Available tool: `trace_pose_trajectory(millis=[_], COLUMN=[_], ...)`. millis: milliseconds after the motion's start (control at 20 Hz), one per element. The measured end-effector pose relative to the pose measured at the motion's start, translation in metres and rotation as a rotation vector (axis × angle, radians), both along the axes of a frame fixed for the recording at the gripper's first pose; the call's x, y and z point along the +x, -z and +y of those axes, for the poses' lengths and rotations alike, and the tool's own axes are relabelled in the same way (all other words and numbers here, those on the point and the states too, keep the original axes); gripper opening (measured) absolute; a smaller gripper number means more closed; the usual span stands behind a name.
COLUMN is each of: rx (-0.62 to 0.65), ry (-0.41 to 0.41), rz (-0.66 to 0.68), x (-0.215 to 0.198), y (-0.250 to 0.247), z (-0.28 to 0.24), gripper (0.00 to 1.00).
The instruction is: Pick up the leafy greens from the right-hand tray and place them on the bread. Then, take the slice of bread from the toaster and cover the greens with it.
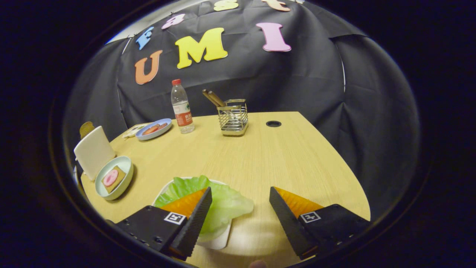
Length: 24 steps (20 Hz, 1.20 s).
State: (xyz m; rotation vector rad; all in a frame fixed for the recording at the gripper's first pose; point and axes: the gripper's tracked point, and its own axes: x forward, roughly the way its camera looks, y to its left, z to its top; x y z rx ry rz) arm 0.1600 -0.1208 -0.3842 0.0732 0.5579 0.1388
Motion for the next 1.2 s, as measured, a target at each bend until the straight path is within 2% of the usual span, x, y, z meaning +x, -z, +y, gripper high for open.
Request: trace_pose_trajectory(millis=[400, 450, 600, 650, 750, 900, 1200], rx=[-0.016, -0.018, -0.038, -0.055, -0.084, -0.055, 0.043], ry=[-0.013, -0.004, 0.006, 0.022, 0.025, 0.013, 0.004], rz=[0.056, 0.061, 0.055, 0.035, 0.029, 0.046, 0.009], x=[-0.001, -0.001, -0.002, 0.001, 0.0, -0.002, -0.01], y=[0.016, 0.013, 0.01, 0.004, 0.0, 0.002, -0.035], z=[0.007, 0.006, 0.005, 0.003, 0.001, 0.005, 0.02], gripper=[0.56, 0.56, 0.32, 0.32, 0.05, 0.0, 0.0])
